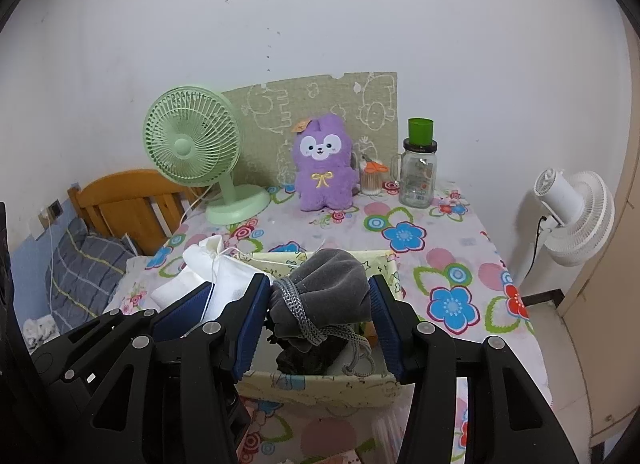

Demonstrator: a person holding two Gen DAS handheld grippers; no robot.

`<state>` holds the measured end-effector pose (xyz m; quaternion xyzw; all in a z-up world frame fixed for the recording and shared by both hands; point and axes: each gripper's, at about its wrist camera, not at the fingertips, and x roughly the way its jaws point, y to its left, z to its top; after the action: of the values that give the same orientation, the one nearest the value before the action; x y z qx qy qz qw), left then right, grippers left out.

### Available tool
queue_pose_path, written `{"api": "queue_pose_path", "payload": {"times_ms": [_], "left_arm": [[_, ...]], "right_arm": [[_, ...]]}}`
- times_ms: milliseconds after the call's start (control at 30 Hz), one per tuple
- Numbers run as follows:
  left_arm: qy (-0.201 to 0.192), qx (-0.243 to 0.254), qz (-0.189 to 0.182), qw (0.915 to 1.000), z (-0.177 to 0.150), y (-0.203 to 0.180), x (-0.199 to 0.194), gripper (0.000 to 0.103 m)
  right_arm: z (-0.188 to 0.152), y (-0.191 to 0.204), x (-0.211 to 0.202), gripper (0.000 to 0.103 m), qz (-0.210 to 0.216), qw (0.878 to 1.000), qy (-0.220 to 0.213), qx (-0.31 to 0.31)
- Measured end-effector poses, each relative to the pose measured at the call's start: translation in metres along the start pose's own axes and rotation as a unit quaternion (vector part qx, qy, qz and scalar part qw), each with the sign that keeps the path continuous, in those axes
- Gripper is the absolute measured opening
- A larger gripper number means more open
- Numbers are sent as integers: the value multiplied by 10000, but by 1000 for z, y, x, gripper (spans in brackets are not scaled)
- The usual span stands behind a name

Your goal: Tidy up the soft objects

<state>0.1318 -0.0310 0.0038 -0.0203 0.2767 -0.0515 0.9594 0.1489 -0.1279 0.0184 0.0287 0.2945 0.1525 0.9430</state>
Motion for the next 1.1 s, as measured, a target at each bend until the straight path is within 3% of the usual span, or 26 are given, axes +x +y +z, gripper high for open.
{"api": "queue_pose_path", "payload": {"times_ms": [600,867,1100], "left_arm": [[323,-123,-50,9994,5,11,53,24],[630,-26,-25,9980,-1,16,80,31],[801,15,62,9968,-7,21,95,62]], "right_arm": [[7,-15,53,55,25,9993,336,152],[8,-17,77,54,33,9986,499,156],[9,-17,96,54,-13,9980,626,96]]}}
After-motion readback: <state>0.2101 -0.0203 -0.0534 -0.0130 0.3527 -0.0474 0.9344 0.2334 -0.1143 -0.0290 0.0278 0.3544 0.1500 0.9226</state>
